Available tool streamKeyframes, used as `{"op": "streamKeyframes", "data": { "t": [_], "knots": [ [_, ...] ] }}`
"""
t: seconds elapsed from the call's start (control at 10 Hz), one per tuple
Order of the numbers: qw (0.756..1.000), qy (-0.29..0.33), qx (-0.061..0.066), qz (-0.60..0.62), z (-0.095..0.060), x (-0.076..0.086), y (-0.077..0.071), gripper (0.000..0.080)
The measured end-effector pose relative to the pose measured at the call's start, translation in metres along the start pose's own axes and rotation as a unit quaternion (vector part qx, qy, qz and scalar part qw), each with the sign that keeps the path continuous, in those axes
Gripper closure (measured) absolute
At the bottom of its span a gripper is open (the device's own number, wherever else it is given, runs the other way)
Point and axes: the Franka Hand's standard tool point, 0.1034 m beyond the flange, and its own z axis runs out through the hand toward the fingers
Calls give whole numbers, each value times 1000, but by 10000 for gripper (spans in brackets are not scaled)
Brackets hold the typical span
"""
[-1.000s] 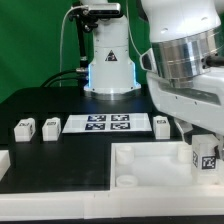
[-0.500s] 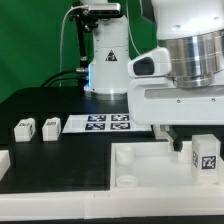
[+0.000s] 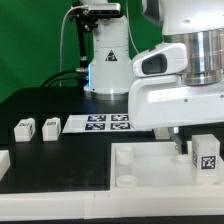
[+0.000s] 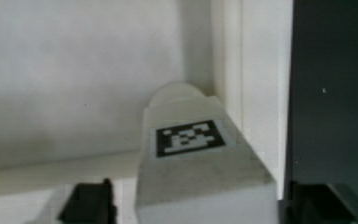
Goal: Assemble one leg
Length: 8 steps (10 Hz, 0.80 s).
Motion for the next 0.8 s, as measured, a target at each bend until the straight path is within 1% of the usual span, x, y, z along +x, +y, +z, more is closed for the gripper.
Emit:
{"op": "streamKeyframes", "data": {
  "t": [0.1, 0.2, 0.3, 0.4, 0.5, 0.6, 0.7, 0.8],
  "knots": [
    [999, 0, 0, 49, 0, 0, 1, 414],
    [994, 0, -1, 108, 0, 0, 2, 505],
    [988, 0, -1, 157, 0, 0, 2, 505],
    [969, -5, -5, 248, -1, -1, 1, 505],
    [941, -11, -11, 339, -1, -1, 0, 505],
    [904, -14, -6, 426, 0, 0, 1, 505],
    [866, -20, 2, 500, 0, 0, 2, 505],
    [821, -28, 9, 571, 0, 0, -1, 505]
  ]
}}
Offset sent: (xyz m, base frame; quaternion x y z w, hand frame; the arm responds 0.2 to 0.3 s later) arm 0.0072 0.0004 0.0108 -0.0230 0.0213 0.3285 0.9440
